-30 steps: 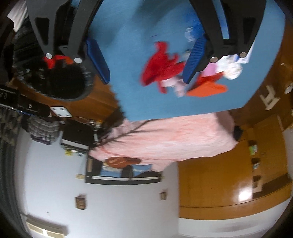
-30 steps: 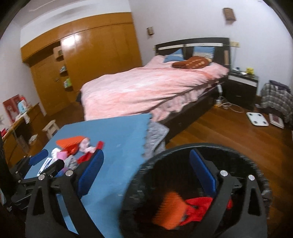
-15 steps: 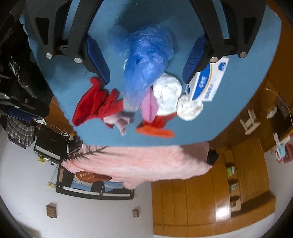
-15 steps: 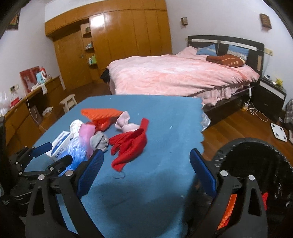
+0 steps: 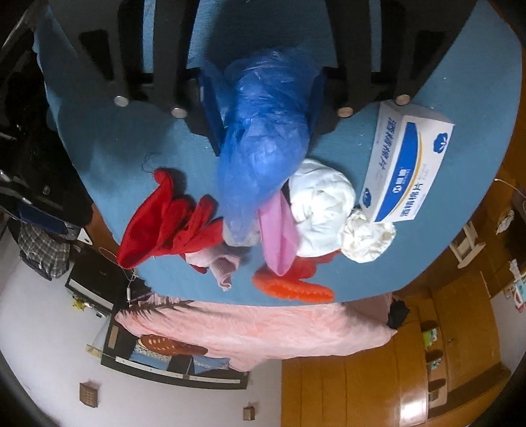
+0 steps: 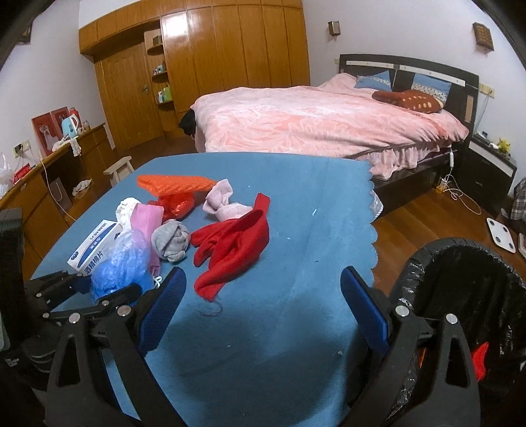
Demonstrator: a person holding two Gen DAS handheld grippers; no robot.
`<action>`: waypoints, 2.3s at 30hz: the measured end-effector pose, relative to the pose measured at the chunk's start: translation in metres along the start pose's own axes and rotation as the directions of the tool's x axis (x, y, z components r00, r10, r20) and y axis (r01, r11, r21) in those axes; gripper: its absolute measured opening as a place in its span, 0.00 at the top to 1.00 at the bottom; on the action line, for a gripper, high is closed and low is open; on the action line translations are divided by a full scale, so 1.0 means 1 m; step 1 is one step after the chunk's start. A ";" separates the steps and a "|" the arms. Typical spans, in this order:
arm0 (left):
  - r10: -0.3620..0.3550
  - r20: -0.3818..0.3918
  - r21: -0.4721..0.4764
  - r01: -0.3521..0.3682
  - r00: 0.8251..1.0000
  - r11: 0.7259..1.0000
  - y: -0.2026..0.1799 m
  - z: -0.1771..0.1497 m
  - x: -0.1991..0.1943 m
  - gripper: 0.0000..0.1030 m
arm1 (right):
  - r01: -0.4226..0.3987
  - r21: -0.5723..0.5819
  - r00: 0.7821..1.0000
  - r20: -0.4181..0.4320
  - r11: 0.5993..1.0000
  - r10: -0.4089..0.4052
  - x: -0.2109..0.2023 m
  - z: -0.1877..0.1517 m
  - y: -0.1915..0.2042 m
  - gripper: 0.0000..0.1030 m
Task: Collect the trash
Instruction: 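Grasp the blue plastic bag with the left tool, then grasp the red glove with the right tool while the left tool holds the blue bag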
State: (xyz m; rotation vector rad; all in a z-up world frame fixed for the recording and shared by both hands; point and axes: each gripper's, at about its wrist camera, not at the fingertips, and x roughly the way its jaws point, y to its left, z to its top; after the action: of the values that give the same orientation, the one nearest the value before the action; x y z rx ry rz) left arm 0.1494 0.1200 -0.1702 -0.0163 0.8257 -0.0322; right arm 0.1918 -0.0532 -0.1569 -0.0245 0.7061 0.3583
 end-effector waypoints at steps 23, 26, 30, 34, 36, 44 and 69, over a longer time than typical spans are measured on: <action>-0.006 0.205 -0.061 0.019 0.979 0.998 0.016 0.045 -0.044 0.67 | 0.005 0.051 1.000 -0.019 0.999 -0.004 0.038 0.027 -0.003 0.23; -0.006 0.203 -0.067 0.020 0.979 0.998 0.015 0.046 -0.042 0.67 | -0.004 0.061 0.999 -0.039 0.998 0.006 0.046 0.028 -0.003 0.29; -0.005 0.201 -0.070 0.020 0.980 0.997 0.013 0.044 -0.039 0.67 | -0.027 0.055 0.997 -0.073 0.998 0.031 0.056 0.027 -0.001 0.46; -0.004 0.199 -0.074 0.019 0.980 0.997 0.013 0.044 -0.039 0.67 | -0.075 0.070 0.990 -0.114 0.995 0.083 0.062 0.027 0.001 0.71; -0.004 0.200 -0.074 0.019 0.980 0.997 0.014 0.043 -0.040 0.67 | -0.097 0.065 0.987 -0.124 0.993 0.104 0.063 0.028 0.003 0.87; 0.001 0.210 -0.056 0.011 0.978 0.998 0.007 0.046 -0.046 0.67 | -0.136 0.052 0.988 -0.070 0.989 0.139 0.035 0.038 0.004 0.95; -0.120 0.248 0.025 0.117 0.961 0.993 -0.054 0.068 -0.069 0.67 | -0.131 0.096 0.987 0.102 0.987 0.122 -0.075 0.069 -0.050 0.92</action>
State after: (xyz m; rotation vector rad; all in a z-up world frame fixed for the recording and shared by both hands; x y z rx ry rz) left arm 0.1511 0.0685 -0.0718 -0.0591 0.5723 -0.1448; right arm 0.1988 -0.1137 -0.0614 0.1349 0.6313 0.4416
